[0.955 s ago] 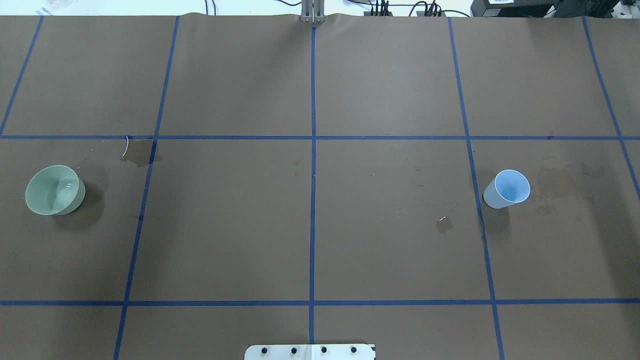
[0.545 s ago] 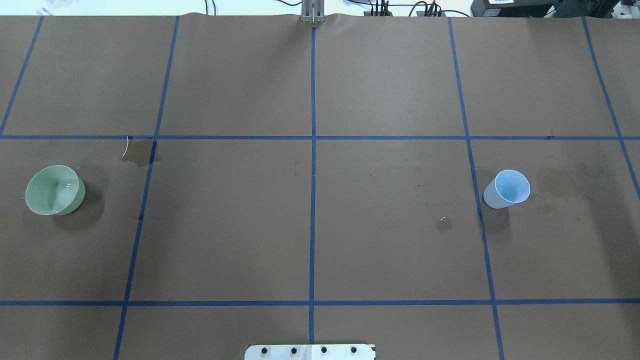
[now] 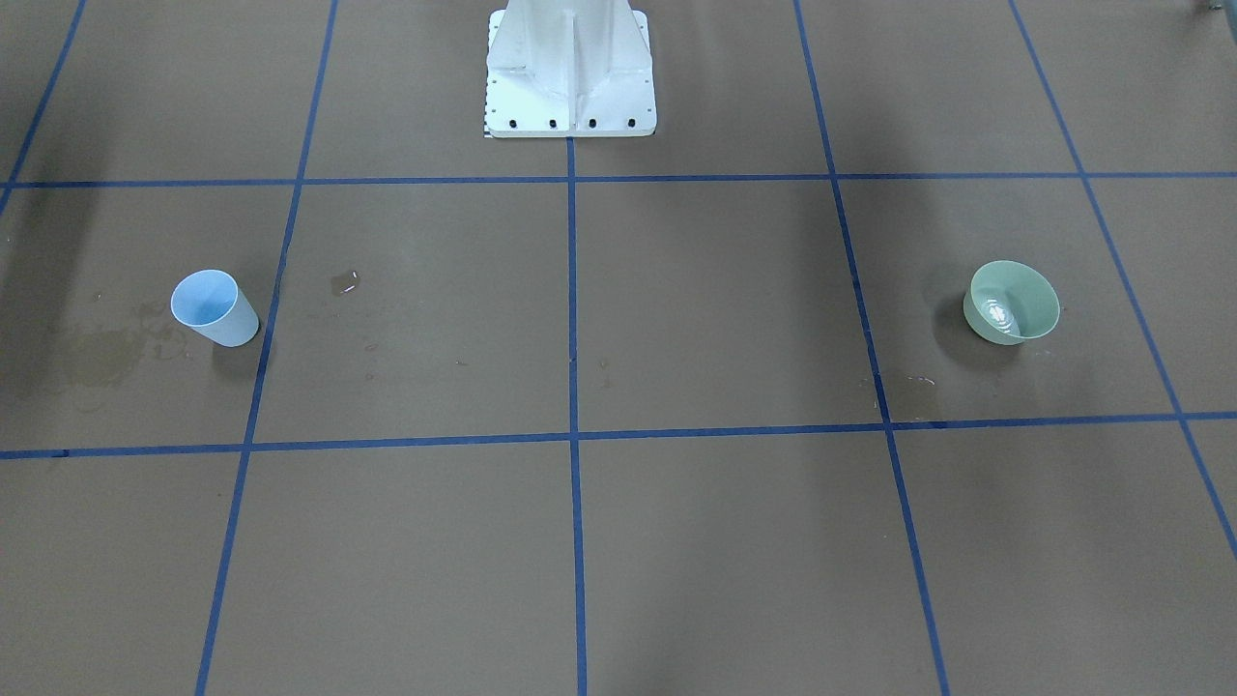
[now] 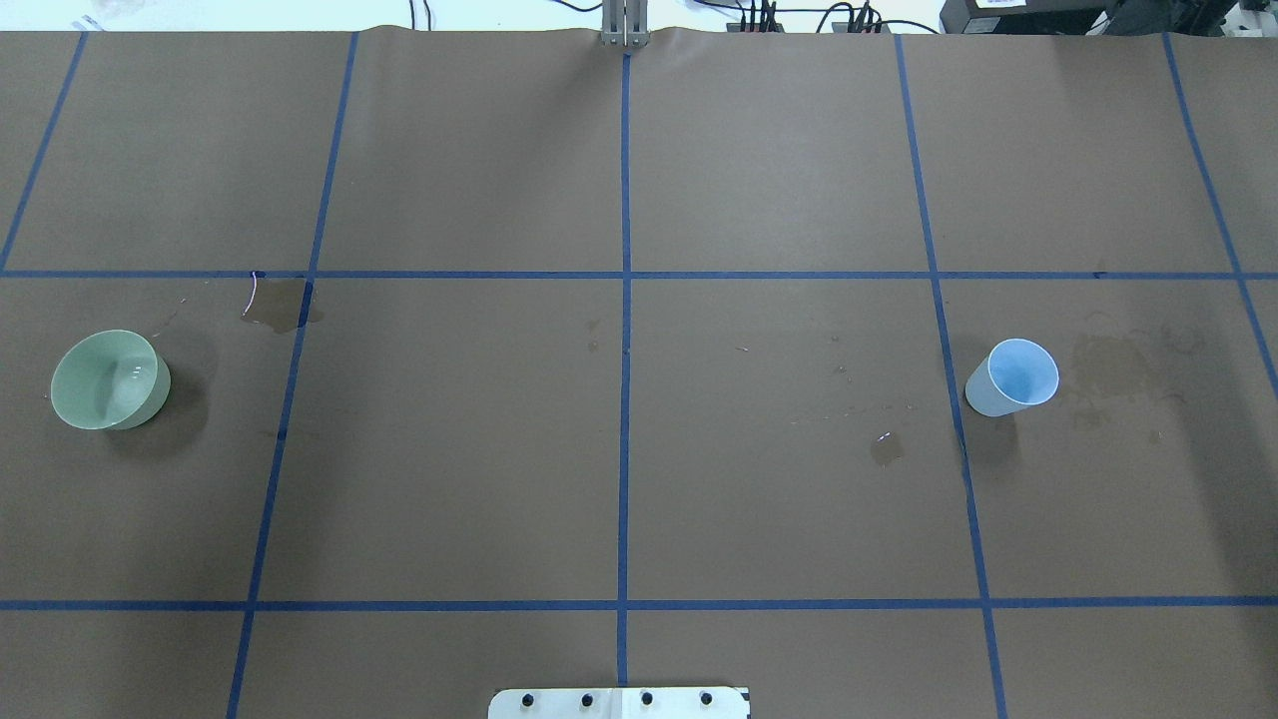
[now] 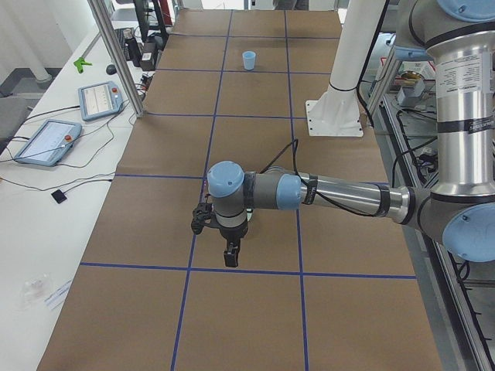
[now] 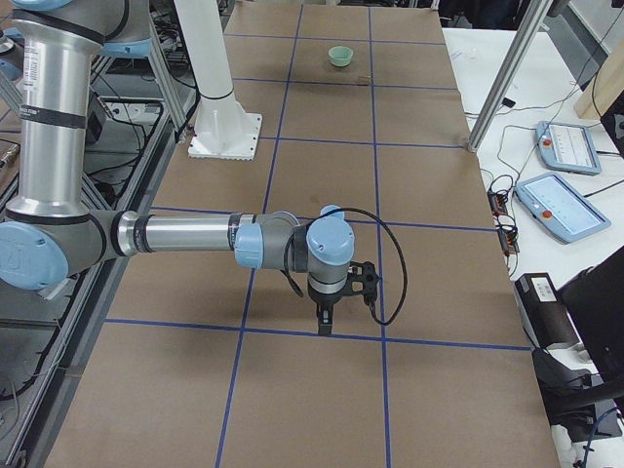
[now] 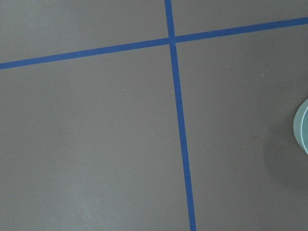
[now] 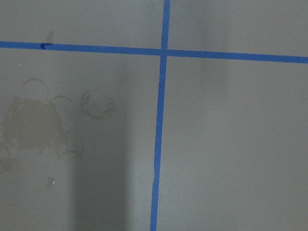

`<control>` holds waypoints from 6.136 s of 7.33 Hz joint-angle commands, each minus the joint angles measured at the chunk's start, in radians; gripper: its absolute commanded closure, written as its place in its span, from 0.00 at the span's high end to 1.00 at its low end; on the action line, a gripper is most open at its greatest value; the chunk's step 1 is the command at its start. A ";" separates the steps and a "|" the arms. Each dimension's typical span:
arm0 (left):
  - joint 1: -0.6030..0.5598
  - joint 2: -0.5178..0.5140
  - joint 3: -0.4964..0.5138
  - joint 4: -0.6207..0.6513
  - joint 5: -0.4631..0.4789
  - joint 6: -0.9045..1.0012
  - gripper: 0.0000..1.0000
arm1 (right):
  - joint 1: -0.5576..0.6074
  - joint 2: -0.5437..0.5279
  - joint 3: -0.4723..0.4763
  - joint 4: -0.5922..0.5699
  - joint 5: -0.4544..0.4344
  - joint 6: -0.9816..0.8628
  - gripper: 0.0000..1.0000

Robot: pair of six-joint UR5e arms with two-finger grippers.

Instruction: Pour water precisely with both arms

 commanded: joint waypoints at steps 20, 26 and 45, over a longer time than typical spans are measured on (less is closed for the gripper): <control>0.487 -0.075 0.261 -0.719 -0.023 -0.811 0.93 | 0.001 0.009 0.028 0.000 -0.004 -0.004 1.00; 0.488 -0.076 0.287 -0.723 -0.028 -0.816 0.00 | 0.001 0.010 0.028 0.000 -0.005 -0.004 1.00; 0.885 -0.990 0.453 -0.260 0.190 -1.650 0.00 | 0.001 0.010 0.019 0.000 -0.005 -0.004 1.00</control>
